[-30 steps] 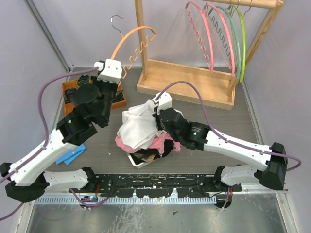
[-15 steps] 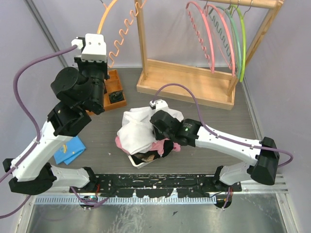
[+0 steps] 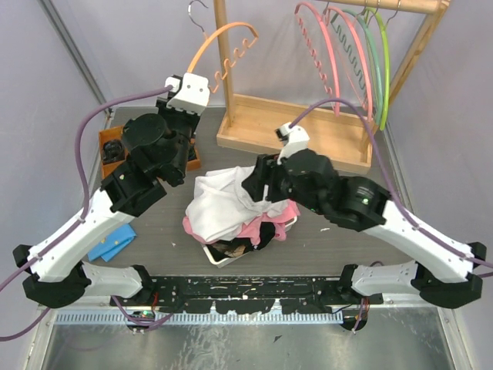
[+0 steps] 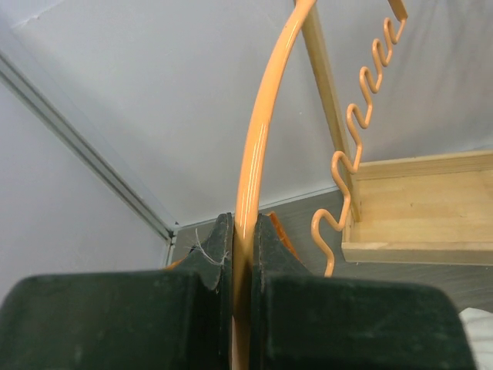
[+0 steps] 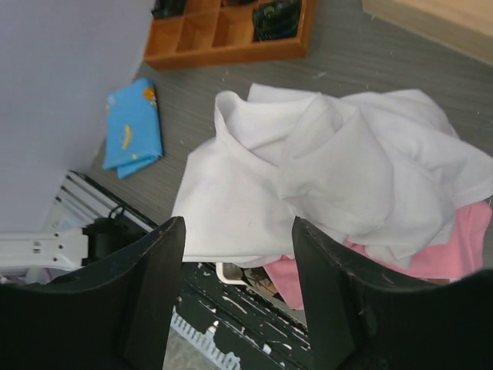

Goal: Remove the t-shirt from the hanger
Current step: Place the hanger on the clothesline.

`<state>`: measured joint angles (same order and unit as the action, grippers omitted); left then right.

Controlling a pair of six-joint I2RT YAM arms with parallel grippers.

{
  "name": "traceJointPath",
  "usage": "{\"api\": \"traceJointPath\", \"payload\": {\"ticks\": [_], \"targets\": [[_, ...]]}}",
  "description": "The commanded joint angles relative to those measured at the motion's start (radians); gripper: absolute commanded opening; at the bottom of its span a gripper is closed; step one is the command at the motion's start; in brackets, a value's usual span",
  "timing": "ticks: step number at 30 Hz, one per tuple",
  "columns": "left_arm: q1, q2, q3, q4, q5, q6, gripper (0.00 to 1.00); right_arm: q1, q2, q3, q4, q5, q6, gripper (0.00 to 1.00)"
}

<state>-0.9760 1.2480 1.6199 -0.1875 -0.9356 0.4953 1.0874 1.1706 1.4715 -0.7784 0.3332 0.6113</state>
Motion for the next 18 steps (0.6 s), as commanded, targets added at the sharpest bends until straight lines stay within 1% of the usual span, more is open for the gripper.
{"api": "traceJointPath", "payload": {"ticks": [1, 3, 7, 12, 18], "targets": [[-0.003, -0.016, -0.015, 0.12, 0.089, 0.047, 0.0, 0.003, -0.06, 0.108, -0.025, 0.079, -0.003, 0.64], [-0.002, 0.012, -0.003, 0.132, 0.091, 0.061, 0.0, 0.003, -0.082, 0.153, -0.045, 0.104, -0.005, 0.64], [-0.002, 0.129, 0.059, 0.143, 0.074, 0.117, 0.0, 0.003, -0.127, 0.217, -0.095, 0.172, -0.008, 0.64], [0.001, 0.259, 0.154, 0.177, 0.081, 0.195, 0.0, 0.003, -0.18, 0.239, -0.126, 0.282, -0.029, 0.65], [0.018, 0.376, 0.251, 0.229, 0.097, 0.235, 0.0, 0.003, -0.211, 0.265, -0.139, 0.366, -0.068, 0.67]]}}
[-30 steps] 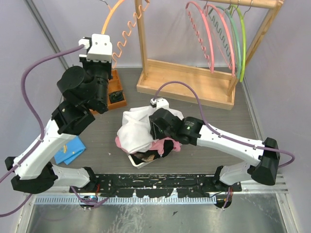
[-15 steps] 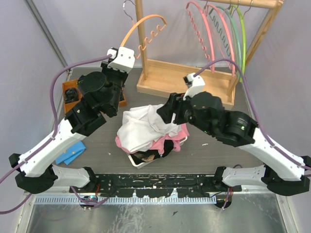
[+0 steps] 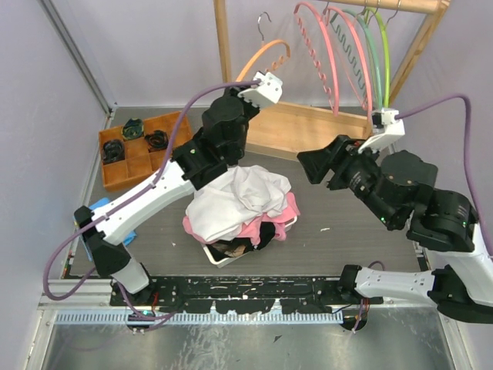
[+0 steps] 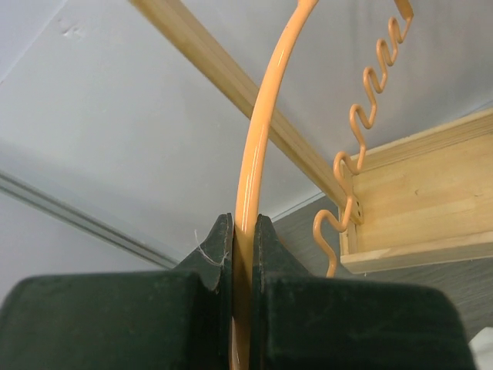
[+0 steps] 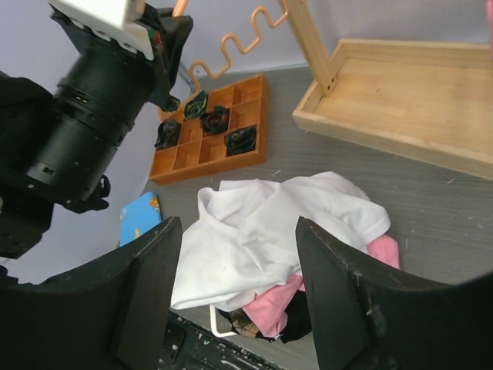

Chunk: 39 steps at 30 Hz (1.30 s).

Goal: Remove the t-shirt from the hanger
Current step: Place the hanger on the clothesline.

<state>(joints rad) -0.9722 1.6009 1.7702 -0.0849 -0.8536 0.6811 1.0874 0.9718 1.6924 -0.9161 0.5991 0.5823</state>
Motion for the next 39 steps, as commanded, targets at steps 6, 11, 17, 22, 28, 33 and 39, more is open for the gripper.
{"api": "traceJointPath", "payload": {"ticks": [6, 11, 17, 22, 28, 33, 39], "targets": [[0.024, 0.09, 0.157, 0.204, 0.034, 0.109, 0.0, 0.003, -0.027, 0.058, -0.019, 0.149, -0.052, 0.67], [0.038, 0.145, 0.218, 0.247, 0.049, 0.137, 0.0, 0.004, -0.053, 0.057, -0.02, 0.179, -0.057, 0.68], [0.067, 0.19, 0.277, 0.249, 0.062, 0.116, 0.0, 0.004, -0.069, 0.062, -0.029, 0.2, -0.072, 0.69], [0.091, 0.215, 0.301, 0.268, 0.057, 0.115, 0.0, 0.003, -0.057, 0.082, -0.03, 0.203, -0.098, 0.69], [0.115, 0.257, 0.349, 0.306, 0.067, 0.121, 0.0, 0.003, -0.043, 0.096, -0.03, 0.203, -0.112, 0.7], [0.129, 0.291, 0.386, 0.312, 0.075, 0.11, 0.0, 0.003, -0.046, 0.102, -0.031, 0.198, -0.105, 0.7], [0.146, 0.317, 0.398, 0.318, 0.078, 0.097, 0.0, 0.003, -0.046, 0.114, -0.046, 0.199, -0.102, 0.7]]}}
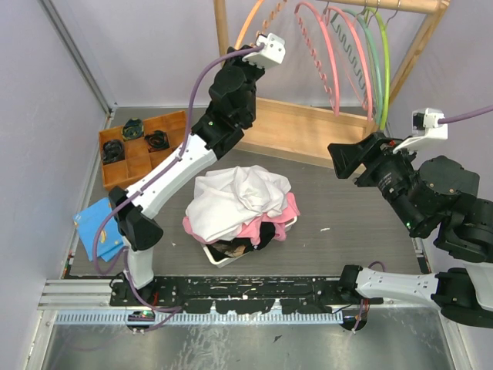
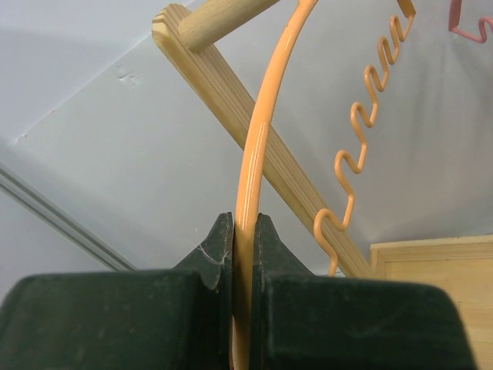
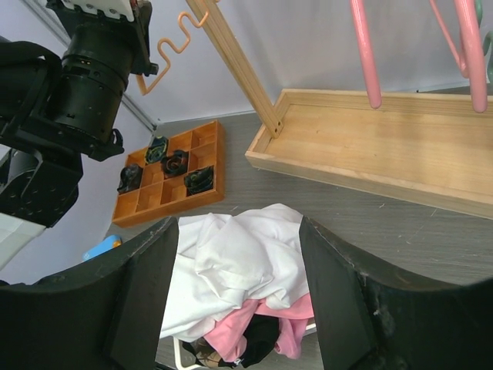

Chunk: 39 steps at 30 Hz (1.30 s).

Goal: Remove the t-shirt from the hanger
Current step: Place the hanger on the clothesline.

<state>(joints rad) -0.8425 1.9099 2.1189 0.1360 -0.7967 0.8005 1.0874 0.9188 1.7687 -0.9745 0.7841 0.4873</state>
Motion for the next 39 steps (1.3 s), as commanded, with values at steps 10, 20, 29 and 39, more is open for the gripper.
{"api": "traceJointPath", "payload": {"ticks": [10, 20, 29, 39], "targets": [[0.037, 0.037, 0.053, 0.057, 0.022, -0.076, 0.0, 0.003, 0.009, 0.045, 0.013, 0.007, -0.007, 0.7], [0.038, 0.041, 0.01, 0.027, 0.014, -0.106, 0.0, 0.003, 0.02, 0.051, 0.01, 0.021, -0.015, 0.71], [0.036, 0.018, -0.028, -0.005, -0.021, -0.149, 0.21, 0.003, 0.027, 0.06, 0.01, 0.029, -0.033, 0.73], [-0.01, -0.046, -0.063, -0.034, -0.054, -0.145, 0.79, 0.005, 0.033, 0.052, 0.01, 0.055, -0.012, 0.73]]}}
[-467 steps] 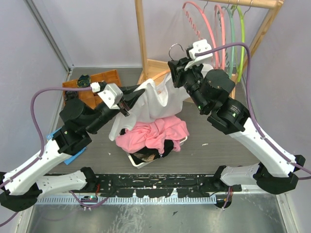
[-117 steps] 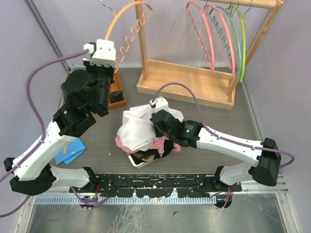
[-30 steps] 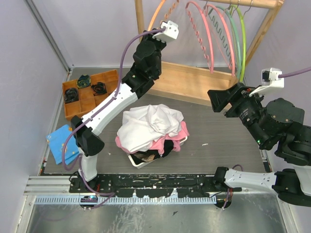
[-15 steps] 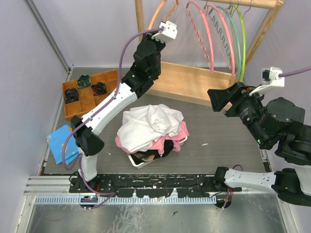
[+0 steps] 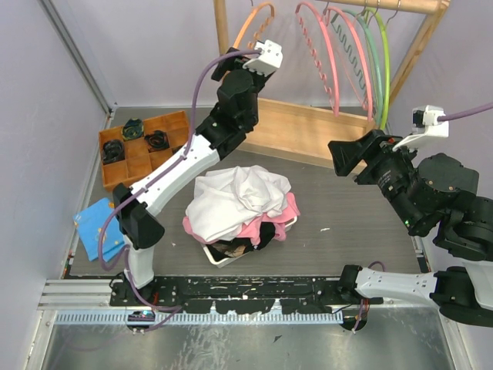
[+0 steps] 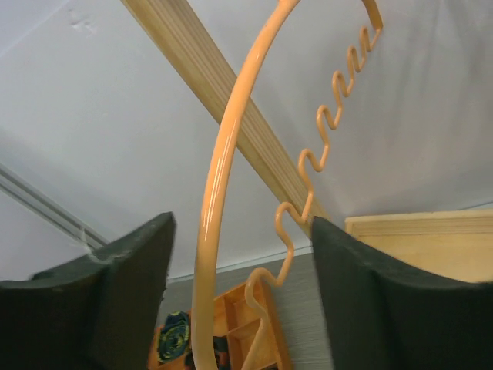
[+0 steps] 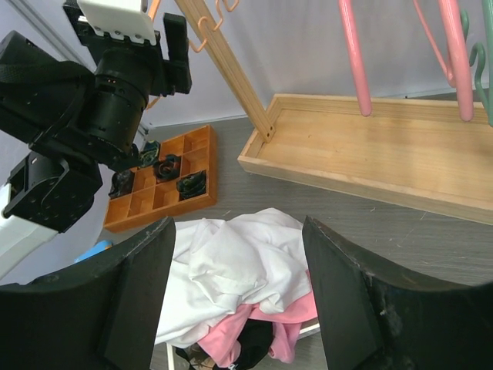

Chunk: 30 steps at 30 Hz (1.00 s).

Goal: Remove the t-shirt from the hanger
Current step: Place the hanger on the clothesline, then reset both arms

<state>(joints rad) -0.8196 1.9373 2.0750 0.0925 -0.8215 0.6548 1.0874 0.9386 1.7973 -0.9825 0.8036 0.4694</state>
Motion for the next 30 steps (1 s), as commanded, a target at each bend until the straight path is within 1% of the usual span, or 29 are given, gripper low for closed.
{"api": "traceJointPath", "payload": {"ticks": [1, 2, 3, 7, 9, 10, 11, 14, 15, 18, 22, 26, 29, 30], "targets": [[-0.043, -0.09, -0.025, 0.011, -0.041, 0.01, 0.85, 0.003, 0.015, 0.022, 0.019, 0.044, 0.008, 0.73], [-0.053, -0.106, -0.032, 0.012, -0.052, 0.015, 0.93, 0.003, 0.015, 0.021, 0.02, 0.053, 0.009, 0.73], [-0.061, -0.124, -0.044, 0.009, -0.068, 0.02, 0.98, 0.004, 0.016, 0.016, 0.022, 0.066, 0.009, 0.73], [-0.093, -0.209, -0.076, -0.048, -0.118, 0.003, 0.98, 0.003, 0.009, -0.005, 0.033, 0.11, 0.016, 0.73], [-0.1, -0.263, -0.093, -0.107, -0.135, -0.043, 0.98, 0.004, 0.004, -0.015, 0.033, 0.137, 0.032, 0.74], [-0.099, -0.293, -0.1, -0.156, -0.136, -0.089, 0.98, 0.003, 0.001, -0.021, 0.036, 0.147, 0.037, 0.74], [-0.1, -0.323, -0.106, -0.21, -0.133, -0.138, 0.98, 0.003, -0.003, -0.029, 0.039, 0.155, 0.04, 0.78], [-0.099, -0.422, -0.154, -0.337, -0.121, -0.263, 0.98, 0.003, -0.007, -0.049, 0.033, 0.184, 0.044, 0.97], [-0.098, -0.463, -0.172, -0.375, -0.117, -0.309, 0.98, 0.003, -0.009, -0.054, 0.022, 0.201, 0.057, 1.0], [-0.086, -0.553, -0.233, -0.484, -0.112, -0.418, 0.98, 0.004, -0.006, -0.054, -0.064, 0.282, 0.152, 1.0], [-0.027, -0.673, -0.325, -0.65, -0.053, -0.598, 0.98, 0.003, -0.026, -0.065, -0.24, 0.384, 0.354, 1.0], [0.056, -0.78, -0.42, -0.753, 0.045, -0.749, 0.98, 0.004, -0.056, -0.095, -0.399, 0.42, 0.539, 1.0], [0.109, -0.82, -0.466, -0.82, 0.12, -0.838, 0.98, 0.003, -0.081, -0.113, -0.478, 0.419, 0.632, 1.0], [0.124, -0.827, -0.478, -0.84, 0.138, -0.862, 0.98, 0.003, -0.094, -0.123, -0.481, 0.413, 0.64, 1.0]]}}
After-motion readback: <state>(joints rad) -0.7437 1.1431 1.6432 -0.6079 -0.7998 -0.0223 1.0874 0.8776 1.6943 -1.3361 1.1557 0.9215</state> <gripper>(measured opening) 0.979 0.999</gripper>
